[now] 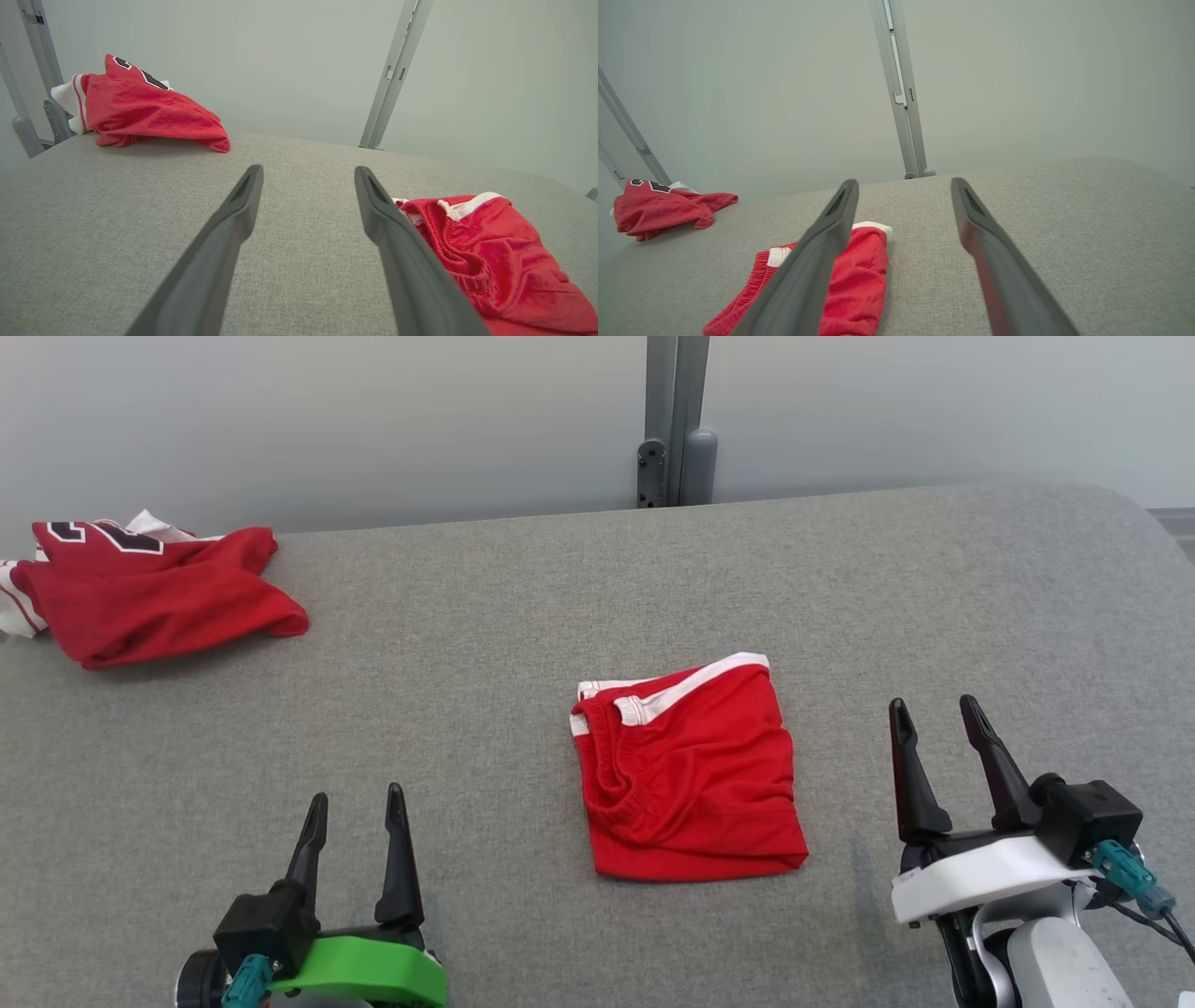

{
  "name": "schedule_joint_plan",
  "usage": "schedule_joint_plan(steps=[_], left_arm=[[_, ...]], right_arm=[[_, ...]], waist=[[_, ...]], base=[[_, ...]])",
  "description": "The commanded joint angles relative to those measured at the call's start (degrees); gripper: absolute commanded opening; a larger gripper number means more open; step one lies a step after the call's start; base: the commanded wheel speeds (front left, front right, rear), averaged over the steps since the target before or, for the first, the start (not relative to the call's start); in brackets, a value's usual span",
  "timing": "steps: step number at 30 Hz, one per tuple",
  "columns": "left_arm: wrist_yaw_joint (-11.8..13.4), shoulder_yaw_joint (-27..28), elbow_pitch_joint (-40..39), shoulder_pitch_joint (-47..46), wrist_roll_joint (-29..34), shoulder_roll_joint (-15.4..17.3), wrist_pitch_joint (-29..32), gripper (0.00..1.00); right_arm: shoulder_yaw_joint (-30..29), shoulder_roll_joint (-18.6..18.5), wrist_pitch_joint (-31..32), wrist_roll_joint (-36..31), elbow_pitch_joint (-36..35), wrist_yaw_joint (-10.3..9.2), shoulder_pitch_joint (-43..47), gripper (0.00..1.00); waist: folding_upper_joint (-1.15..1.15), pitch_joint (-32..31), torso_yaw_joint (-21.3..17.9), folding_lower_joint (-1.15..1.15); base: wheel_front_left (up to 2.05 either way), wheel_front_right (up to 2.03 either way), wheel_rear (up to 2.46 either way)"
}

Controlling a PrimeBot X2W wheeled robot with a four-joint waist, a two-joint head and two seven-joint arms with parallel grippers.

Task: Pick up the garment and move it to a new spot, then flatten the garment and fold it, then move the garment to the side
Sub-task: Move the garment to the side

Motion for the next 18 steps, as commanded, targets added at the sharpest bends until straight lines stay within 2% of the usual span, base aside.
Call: schedule_joint_plan(steps=[1, 4, 8, 11, 18], left_arm=[[0.3, 0.0, 0.1, 0.8, -0.3, 0.1, 0.0, 1.0], [0.3, -0.3, 0.2, 0.8, -0.3, 0.1, 0.0, 1.0], [0.4, -1.1, 0.2, 0.8, -0.4, 0.1, 0.0, 1.0], [0.6, -1.4, 0.1, 0.7, -0.6, 0.1, 0.0, 1.0], [0.9, -2.9, 0.4, -0.4, -1.6, 0.1, 0.0, 1.0]], right_arm=[[-0.1, -0.1, -0.3, 0.1, 0.3, 0.02, 0.3, 1.0], [-0.5, -0.1, -0.2, -0.5, 1.2, 0.02, 0.0, 1.0], [-0.6, -0.1, 3.0, -2.8, 2.6, 0.02, -1.9, 1.0], [0.0, -1.0, 8.4, -1.8, 4.2, 0.02, -3.9, 1.0], [4.4, -6.2, 22.0, 0.9, 10.5, 0.02, -10.1, 1.0]], waist=[[0.0, -0.1, 0.1, 0.0], [0.0, -0.2, 0.4, 0.0], [0.0, 0.0, 1.2, 0.0], [0.0, 0.5, 1.9, 0.0], [0.0, 2.3, 4.5, 0.0]], base=[[0.0, 0.0, 0.0], [0.0, 0.0, 0.0], [0.0, 0.0, 0.0], [0.0, 0.0, 0.0], [0.0, 0.0, 0.0]])
